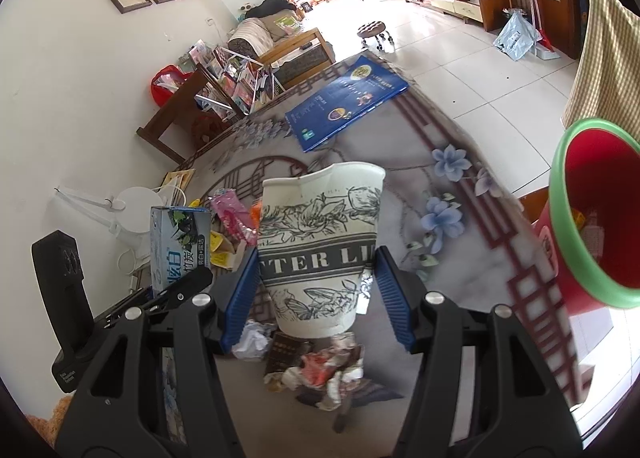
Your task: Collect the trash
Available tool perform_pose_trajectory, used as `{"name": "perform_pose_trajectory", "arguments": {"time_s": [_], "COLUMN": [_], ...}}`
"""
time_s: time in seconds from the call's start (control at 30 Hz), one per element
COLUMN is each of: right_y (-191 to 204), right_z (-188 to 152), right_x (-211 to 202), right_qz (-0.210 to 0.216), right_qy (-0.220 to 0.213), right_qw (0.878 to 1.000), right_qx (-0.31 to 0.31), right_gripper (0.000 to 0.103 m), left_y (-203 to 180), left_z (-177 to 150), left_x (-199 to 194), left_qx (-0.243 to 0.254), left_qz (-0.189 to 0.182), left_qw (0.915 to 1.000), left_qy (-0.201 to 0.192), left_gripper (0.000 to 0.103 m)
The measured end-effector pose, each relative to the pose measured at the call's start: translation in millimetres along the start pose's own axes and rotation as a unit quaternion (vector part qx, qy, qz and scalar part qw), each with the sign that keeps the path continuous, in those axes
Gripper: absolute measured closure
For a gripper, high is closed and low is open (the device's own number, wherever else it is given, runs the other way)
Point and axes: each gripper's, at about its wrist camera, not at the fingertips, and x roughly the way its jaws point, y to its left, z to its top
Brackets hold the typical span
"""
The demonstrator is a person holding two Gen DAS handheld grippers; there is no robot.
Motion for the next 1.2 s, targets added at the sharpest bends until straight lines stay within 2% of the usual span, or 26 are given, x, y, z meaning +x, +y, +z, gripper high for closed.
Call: {"name": "perform_pose_trajectory", "arguments": {"time_s": [0.17,0.47,0.93,1.2], "right_y": [-33.2,-94.4,-213.3,-262.6], "right_z": [14.8,32.0,39.5,40.5], "right_x": [-10.7,-35.8,-83.7,-92.1], "right_qz": [0.001,-0.009,-0.077,-0.108], "right_qy": [-0.004,-0.018,-0.051,-0.048], "right_qw": [1.000,0.999,0.990,0.982], "right_qx": [0.005,0.025,0.110,0.145], "right_gripper": [0.047,0.047,0.047,0.047], "left_y": [-32.1,-99.4,-190.0,-226.7], "left_z": [4.7,13.8,25.5,34.1], "left_x": [14.0,36.0,81.7,94.1], "left_qx": [0.002,0.027,0.080,0.108], "left_qz": [0.004,-0.009,-0.042,-0.051], "left_qw": [1.0000,0.9996,0.9953,0.9922], "left_qy": [0.005,0.008,0.032,0.036], "left_gripper": [0.063,0.063,0.063,0.063]}}
